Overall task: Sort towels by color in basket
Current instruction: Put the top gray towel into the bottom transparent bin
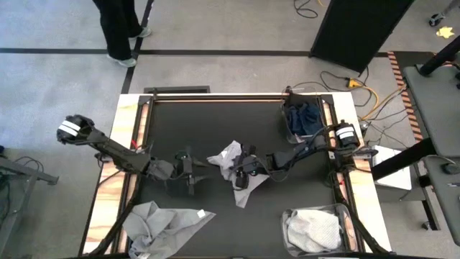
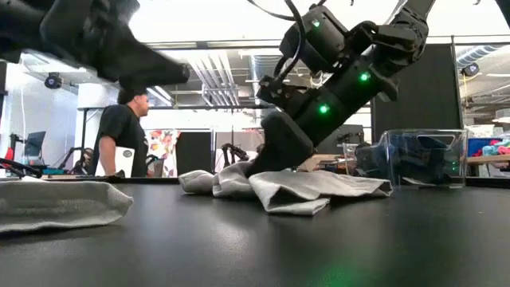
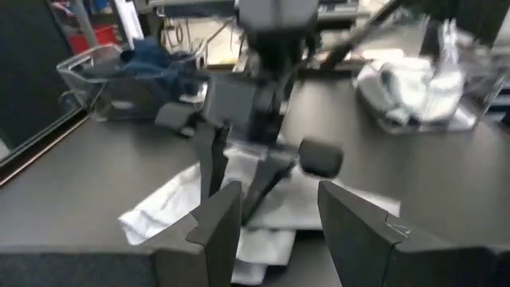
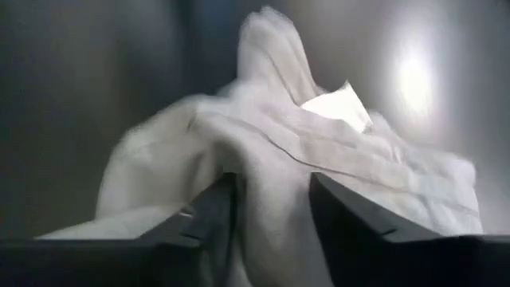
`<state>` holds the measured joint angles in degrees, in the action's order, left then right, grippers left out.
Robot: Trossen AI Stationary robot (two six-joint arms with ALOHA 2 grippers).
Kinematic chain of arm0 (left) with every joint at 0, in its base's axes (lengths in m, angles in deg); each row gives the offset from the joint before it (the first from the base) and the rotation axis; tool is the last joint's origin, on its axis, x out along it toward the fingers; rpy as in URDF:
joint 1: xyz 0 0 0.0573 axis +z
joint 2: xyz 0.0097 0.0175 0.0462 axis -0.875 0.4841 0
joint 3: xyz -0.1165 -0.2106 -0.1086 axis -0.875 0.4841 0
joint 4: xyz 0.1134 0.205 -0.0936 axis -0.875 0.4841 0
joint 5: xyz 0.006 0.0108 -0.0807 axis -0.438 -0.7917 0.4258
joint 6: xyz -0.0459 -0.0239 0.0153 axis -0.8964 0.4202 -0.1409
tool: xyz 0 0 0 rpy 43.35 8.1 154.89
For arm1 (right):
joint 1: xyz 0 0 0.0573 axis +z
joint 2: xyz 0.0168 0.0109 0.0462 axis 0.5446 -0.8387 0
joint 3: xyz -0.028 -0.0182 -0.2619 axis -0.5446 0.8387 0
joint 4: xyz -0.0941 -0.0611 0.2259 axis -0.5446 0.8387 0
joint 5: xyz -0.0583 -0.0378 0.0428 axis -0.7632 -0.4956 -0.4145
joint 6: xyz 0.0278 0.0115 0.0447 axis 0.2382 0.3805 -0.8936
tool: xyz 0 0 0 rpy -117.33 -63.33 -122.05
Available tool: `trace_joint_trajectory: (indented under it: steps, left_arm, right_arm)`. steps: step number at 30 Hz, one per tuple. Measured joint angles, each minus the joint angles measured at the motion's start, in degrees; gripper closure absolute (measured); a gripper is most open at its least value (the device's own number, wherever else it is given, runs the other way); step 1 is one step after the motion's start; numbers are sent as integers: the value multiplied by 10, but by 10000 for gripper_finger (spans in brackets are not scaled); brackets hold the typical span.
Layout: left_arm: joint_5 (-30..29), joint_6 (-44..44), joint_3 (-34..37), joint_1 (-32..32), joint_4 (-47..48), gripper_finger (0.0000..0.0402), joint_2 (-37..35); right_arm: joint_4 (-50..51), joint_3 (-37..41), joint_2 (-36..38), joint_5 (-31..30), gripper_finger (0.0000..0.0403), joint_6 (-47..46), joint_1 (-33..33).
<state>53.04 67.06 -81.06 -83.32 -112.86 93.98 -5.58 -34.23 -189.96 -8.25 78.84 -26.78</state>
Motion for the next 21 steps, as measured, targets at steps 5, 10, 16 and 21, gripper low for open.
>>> trace_joint_trajectory:
  steps: [5,10,16,21]
  left_arm:
    - [2,-20,-2,-28,78,249,-58]
    - [0,-15,5,-54,82,249,-79]
    - [0,-14,8,-58,77,249,-76]
    - [2,-16,10,-63,78,249,-72]
  right_arm:
    - [110,-20,5,-1,344,-20,-2]
    - [330,-107,53,1,391,-60,31]
    - [587,-252,129,18,394,-147,139]
    - [710,-361,190,31,394,-298,245]
